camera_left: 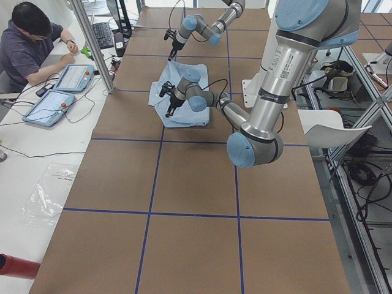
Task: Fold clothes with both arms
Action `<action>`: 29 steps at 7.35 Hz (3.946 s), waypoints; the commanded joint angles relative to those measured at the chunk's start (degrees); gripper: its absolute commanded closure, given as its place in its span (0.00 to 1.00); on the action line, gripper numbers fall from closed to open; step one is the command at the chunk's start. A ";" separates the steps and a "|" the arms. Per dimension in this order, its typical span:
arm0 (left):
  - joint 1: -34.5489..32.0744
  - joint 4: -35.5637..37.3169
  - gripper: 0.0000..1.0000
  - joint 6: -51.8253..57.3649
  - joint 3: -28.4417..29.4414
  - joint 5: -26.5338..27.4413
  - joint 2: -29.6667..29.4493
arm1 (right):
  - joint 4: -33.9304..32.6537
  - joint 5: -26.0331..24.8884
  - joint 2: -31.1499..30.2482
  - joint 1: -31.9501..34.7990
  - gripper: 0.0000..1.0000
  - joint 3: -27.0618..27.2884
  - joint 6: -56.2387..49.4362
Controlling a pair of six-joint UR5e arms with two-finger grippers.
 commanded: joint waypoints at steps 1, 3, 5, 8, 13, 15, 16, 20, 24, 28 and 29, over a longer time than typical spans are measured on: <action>0.01 -1.51 0.16 0.52 0.38 -0.10 0.44 | 0.08 -0.36 -0.14 -0.60 0.01 0.04 0.02; -0.60 -5.13 0.00 9.72 -1.10 -0.80 1.31 | 0.08 -0.37 0.13 -0.25 0.00 1.52 -0.59; -0.61 -5.22 0.00 9.15 -4.78 -5.68 4.72 | 0.17 -0.01 -0.49 0.28 0.00 2.84 -3.76; 4.81 -5.57 0.00 0.57 -16.48 -6.69 15.81 | 0.26 -0.19 -0.49 0.28 0.00 2.85 -3.67; 14.51 -5.75 0.36 -6.94 -15.62 -2.48 15.91 | 0.26 -0.27 -0.67 0.10 0.00 2.76 -3.67; 14.60 -5.75 0.82 -7.03 -15.62 -2.56 15.91 | 0.26 -0.27 -0.58 0.10 0.00 2.76 -3.59; 14.60 -5.75 1.00 -7.03 -15.79 -2.48 15.91 | 0.26 -0.27 -0.58 0.10 0.00 2.76 -3.50; 12.16 -5.48 1.00 -1.71 -17.11 -2.30 19.76 | 0.26 -0.36 -0.58 0.01 0.00 2.59 -3.32; -6.80 -5.84 1.00 14.22 -4.34 -2.39 11.66 | 0.26 -0.45 -0.49 -0.25 0.00 2.32 -2.97; -13.18 -6.27 1.00 15.56 29.48 1.22 -17.33 | 0.34 -0.54 0.21 -0.60 0.00 2.50 -2.71; -13.26 -8.71 1.00 15.47 33.39 1.04 -20.53 | 0.34 -0.63 0.21 -0.60 0.00 2.67 -2.71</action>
